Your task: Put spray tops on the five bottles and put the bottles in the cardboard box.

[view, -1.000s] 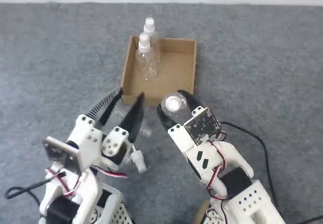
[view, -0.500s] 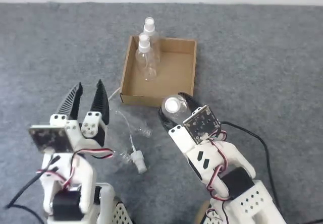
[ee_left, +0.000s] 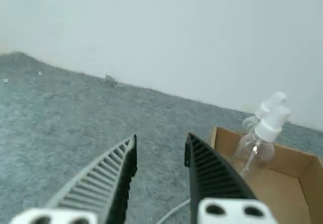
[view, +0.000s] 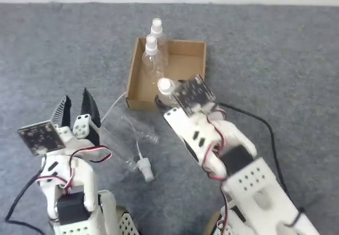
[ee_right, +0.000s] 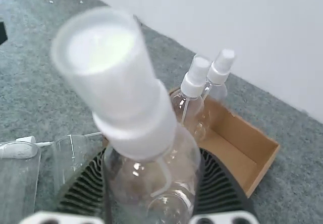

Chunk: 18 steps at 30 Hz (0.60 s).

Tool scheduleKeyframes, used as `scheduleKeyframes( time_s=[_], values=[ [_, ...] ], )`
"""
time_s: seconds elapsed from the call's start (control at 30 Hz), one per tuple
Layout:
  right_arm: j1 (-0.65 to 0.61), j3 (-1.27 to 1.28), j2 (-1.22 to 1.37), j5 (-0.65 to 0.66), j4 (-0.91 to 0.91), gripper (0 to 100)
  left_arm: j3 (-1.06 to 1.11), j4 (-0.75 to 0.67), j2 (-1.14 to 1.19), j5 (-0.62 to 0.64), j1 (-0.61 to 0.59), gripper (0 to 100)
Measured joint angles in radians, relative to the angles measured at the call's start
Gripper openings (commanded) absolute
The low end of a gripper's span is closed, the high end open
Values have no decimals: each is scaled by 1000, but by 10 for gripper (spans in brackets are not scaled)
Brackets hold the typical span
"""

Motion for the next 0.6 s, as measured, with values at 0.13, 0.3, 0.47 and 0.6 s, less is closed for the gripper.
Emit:
scheduleKeyframes(
  time_s=[0.13,0.3,0.47,0.6],
  values=[
    [0,-87,126,0,0,16,0,0,0,5,-5,145],
    [0,-189,236,0,0,15,0,0,0,5,-5,145],
    [-15,-235,341,0,-61,16,0,0,0,5,-5,145],
    [-44,-245,433,0,-158,16,14,0,0,5,-5,145]
  ],
)
